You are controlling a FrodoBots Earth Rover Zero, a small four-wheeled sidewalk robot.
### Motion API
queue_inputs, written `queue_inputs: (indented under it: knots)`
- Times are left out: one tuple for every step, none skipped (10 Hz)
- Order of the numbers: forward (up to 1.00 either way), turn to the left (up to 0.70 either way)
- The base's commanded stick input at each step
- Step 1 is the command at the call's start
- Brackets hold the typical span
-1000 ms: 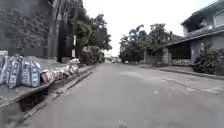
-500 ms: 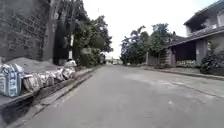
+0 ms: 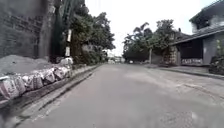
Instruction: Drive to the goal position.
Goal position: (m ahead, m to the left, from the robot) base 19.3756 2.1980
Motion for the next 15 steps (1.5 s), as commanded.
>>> queue_inputs:
  knots:
    - [1.00,0.05]
    - [1.00,0.07]
    - [1.00,0.09]
    - [1.00,0.04]
    - [1.00,0.00]
    - [1.00,0.00]
    - [1.00,0.00]
    - [1.00,0.00]
    - [1.00,0.00]
    - [1.00,0.00]
    - [1.00,0.00]
    - [1.00,0.00]
    - [1.00,0.00]
    - [1.00,0.00]
    - [1.00,0.00]
